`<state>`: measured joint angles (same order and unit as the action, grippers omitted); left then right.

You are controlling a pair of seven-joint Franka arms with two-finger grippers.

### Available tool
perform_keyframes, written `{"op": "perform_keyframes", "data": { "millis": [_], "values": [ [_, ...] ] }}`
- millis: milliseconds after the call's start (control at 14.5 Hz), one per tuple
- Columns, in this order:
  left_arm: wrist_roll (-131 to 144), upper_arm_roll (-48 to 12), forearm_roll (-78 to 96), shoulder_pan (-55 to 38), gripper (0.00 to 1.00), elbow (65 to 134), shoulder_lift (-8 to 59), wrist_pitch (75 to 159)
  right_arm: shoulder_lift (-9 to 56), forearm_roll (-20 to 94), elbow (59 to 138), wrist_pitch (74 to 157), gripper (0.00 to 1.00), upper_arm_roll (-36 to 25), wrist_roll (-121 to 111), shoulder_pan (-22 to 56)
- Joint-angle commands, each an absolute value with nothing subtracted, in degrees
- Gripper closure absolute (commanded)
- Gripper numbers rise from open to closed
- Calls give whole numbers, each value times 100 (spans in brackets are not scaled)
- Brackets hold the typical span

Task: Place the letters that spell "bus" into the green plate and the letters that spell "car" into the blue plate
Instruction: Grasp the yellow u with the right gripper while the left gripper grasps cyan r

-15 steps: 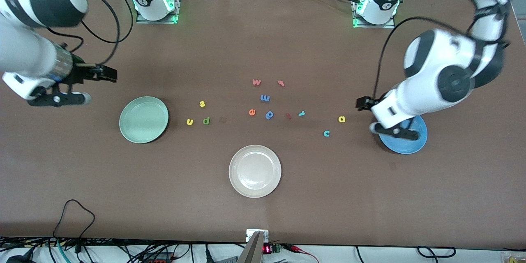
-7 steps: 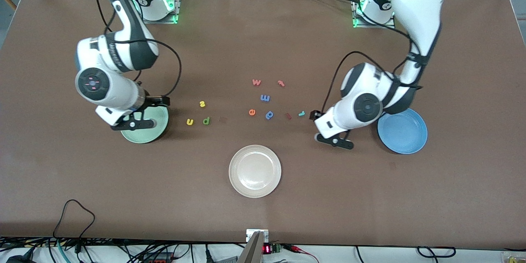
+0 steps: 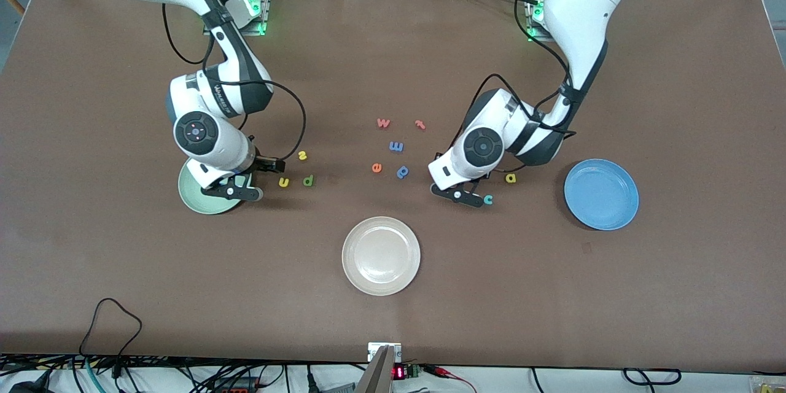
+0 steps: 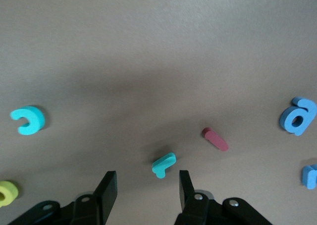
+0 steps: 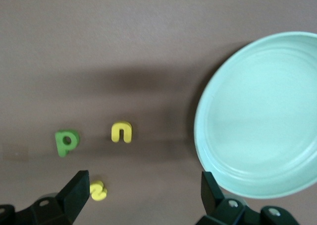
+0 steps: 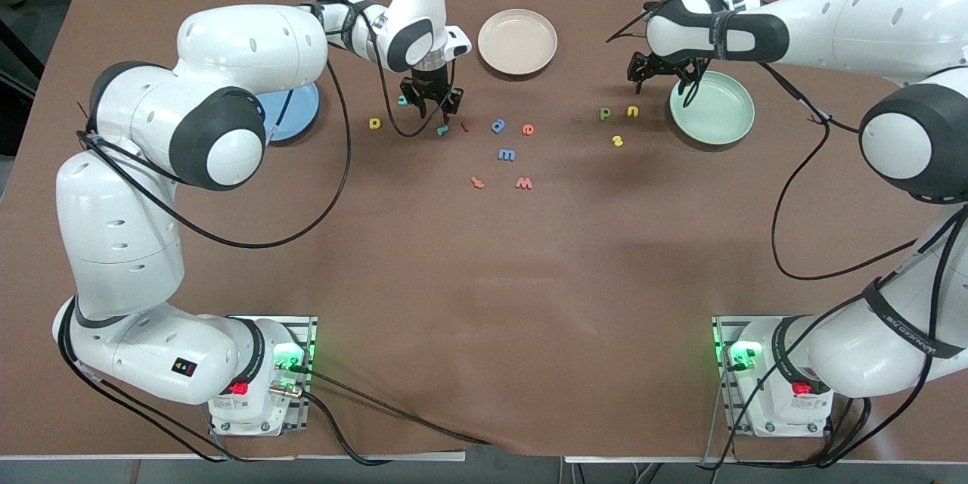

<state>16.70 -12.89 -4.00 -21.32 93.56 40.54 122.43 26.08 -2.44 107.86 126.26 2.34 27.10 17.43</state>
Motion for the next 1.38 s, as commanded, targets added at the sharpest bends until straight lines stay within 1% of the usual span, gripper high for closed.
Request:
{"op": "perform_keyframes", "data": {
  "millis": [0,69,138,275,413,551,619,688,757,826,1170,1308],
  "values": [
    [1740,-1213,-545,-2319,41,9386,4131,12479,2636,-255,10846,13006,7,220,2812,1758],
    [1740,-1213,-545,-2329,41,9395,4174,12559,2732,-255,10837,13156,16,220,2812,1758],
    [1740,-1213,-545,-2329,41,9413,4218,12664,2794,-255,10837,13305,20,220,2812,1758],
    [1697,-1195,-545,-2320,42,9422,4280,12761,2944,-246,10837,13543,23,220,2847,1775],
    [1670,-1187,-589,-2303,42,9422,4280,12753,3041,-246,10828,13658,31,220,2979,1775],
    [1713,-1187,-834,-2285,42,9431,4280,12744,3076,-246,10828,13667,31,220,2979,1784],
    [1731,-1187,-844,-2285,42,9431,4289,12744,3102,-246,10828,13667,34,220,2988,1802],
    [1740,-1187,-844,-2294,44,9474,4289,12753,3129,-237,10828,13676,34,220,2997,1863],
    [1740,-1187,-844,-2285,49,9483,4280,12753,3146,-237,10828,13676,35,220,2997,1881],
    [1740,-1195,-844,-2285,55,9492,4289,12753,3146,-237,10828,13676,38,220,3023,1898],
    [1723,-1195,-844,-2276,89,9501,4280,12744,3252,-246,10828,13799,38,220,3050,1916],
    [1714,-1195,-844,-2268,95,9501,4280,12744,3322,-246,10828,13851,38,220,3050,1916]
  ]
}}
